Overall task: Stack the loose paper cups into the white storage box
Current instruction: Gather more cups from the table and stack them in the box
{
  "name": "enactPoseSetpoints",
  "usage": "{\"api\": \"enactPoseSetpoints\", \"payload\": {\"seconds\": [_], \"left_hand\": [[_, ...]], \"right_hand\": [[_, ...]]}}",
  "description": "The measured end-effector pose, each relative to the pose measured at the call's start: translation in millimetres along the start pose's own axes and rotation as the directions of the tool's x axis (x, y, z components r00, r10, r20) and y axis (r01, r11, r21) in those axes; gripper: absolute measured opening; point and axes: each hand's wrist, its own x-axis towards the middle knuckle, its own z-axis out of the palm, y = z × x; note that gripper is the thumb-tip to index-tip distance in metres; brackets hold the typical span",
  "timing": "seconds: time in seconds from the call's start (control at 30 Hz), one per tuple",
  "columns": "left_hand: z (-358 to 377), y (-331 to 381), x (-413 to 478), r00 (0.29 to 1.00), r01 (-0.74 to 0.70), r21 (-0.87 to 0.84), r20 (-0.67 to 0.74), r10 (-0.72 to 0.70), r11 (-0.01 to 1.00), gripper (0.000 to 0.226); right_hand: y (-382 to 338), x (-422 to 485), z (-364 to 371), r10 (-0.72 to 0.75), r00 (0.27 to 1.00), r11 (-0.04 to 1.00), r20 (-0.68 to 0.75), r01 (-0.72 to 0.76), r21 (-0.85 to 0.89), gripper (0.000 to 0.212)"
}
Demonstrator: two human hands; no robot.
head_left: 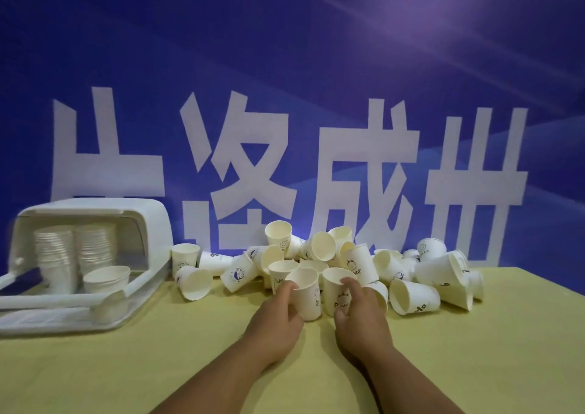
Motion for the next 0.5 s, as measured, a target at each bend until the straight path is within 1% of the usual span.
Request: {"api": "enactPoseSetpoints", "payload": {"seconds": [0.07,0.1,0.13,0.2,0.23,0.3,0.37,0.5], "left_hand": [[3,-6,2,0.997,-0.031,0.039,-0.075,0.033,0.999,0.025],[3,-9,3,0.995,-0.041,0.051,-0.093,0.046,0.998,0.018],[3,-9,2,0.993,-0.050,0.052,-0.106,0.055,0.997,0.018],[2,-9,0,0.990,-0.047,0.027,-0.135,0.050,0.999,0.028],[0,-7,-2,0.986,-0.041,0.005,-0.159,0.041,0.999,0.033],[-6,-3,-7,0.976,-0.037,-0.040,-0.216,0.027,0.999,0.037],[-13,3,-14,0.965,-0.047,-0.085,-0.261,0.024,0.995,0.037],[-40,8,-23,0.963,-0.045,-0.109,-0.270,0.014,0.993,0.034]], "right_hand": [[1,3,3,0.019,0.998,1.000,-0.064,-0.018,0.026,0.042],[3,5,3,0.032,0.996,0.998,-0.088,-0.027,0.055,0.037],[4,7,3,0.038,0.993,0.996,-0.109,-0.029,0.086,0.031],[5,8,2,0.047,0.988,0.989,-0.145,-0.026,0.143,0.020],[4,8,1,0.056,0.986,0.986,-0.155,-0.031,0.162,0.018],[0,6,-2,0.081,0.984,0.982,-0.156,-0.052,0.183,0.023],[-3,4,-4,0.115,0.981,0.974,-0.156,-0.081,0.210,0.030],[-16,-1,-9,0.097,0.980,0.967,-0.172,-0.051,0.251,0.034]]}}
